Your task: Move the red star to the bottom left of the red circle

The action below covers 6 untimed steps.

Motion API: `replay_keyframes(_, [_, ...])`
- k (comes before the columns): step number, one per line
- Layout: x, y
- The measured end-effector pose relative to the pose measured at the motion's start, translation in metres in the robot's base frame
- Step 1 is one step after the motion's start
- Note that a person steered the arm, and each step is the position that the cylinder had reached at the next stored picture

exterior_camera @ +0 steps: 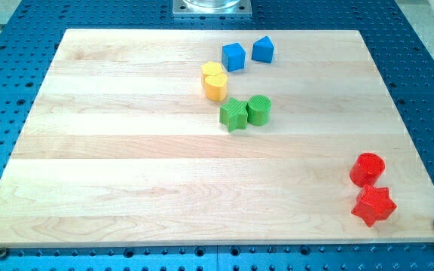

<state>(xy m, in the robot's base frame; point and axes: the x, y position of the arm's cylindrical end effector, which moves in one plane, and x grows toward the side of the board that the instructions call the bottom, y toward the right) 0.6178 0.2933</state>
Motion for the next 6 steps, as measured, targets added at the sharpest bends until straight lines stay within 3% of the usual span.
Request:
replay_keyframes(2, [0.000,-0.107])
replay_keyframes(3, [-0.002,-0.115])
replay_keyframes(4, [-0.002,-0.078])
replay_keyframes(5, [-0.027,-0.069])
replay_keyframes(6, [-0.002,-0.078])
